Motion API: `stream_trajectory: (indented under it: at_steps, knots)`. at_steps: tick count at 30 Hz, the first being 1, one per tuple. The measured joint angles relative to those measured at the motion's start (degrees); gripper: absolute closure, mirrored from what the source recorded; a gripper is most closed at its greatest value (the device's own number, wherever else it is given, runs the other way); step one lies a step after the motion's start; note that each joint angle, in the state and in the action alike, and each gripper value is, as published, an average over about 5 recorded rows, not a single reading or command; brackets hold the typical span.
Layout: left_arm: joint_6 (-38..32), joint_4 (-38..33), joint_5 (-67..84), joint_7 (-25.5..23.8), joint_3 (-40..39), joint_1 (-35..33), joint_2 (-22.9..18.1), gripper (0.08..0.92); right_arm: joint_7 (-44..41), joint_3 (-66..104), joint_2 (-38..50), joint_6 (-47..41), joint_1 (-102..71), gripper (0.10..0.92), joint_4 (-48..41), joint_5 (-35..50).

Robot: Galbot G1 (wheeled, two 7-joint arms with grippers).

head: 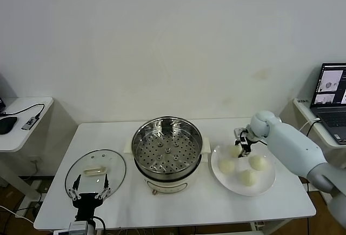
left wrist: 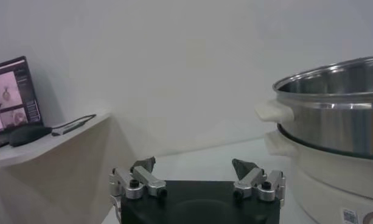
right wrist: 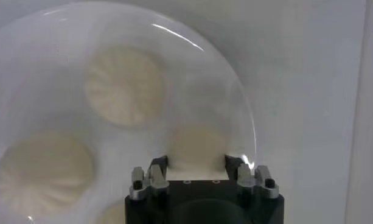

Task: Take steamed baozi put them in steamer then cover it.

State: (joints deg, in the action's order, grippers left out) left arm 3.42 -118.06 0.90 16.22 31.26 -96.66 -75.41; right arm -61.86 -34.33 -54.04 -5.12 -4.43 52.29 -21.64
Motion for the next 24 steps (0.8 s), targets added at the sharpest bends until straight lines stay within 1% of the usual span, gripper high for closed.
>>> stream_trajectory:
  at_steps: [6, 12, 18, 24]
  knots:
    - [0.3, 0.0, 0.6, 0.0, 0.0, 0.1, 0.2, 0.177, -0.3, -0.9, 1.1, -0.4, 1.1, 0.457, 1.3, 1.3]
    - [0.4, -0.1, 1.3, -0.4, -0.1, 0.1, 0.5, 0.177, -0.9, -2.1, 3.3, -1.1, 3.9, 0.457, 4.9, 4.3]
    - [0.4, -0.1, 1.8, -0.7, -0.6, 0.4, 0.6, 0.177, -1.6, -4.7, 5.9, -2.1, 9.5, 0.457, 10.0, 9.1]
    - [0.1, -0.1, 2.5, -0.7, -1.0, 0.4, 0.6, 0.177, -1.3, -9.4, 6.6, -2.2, 17.6, 0.457, 14.5, 15.9]
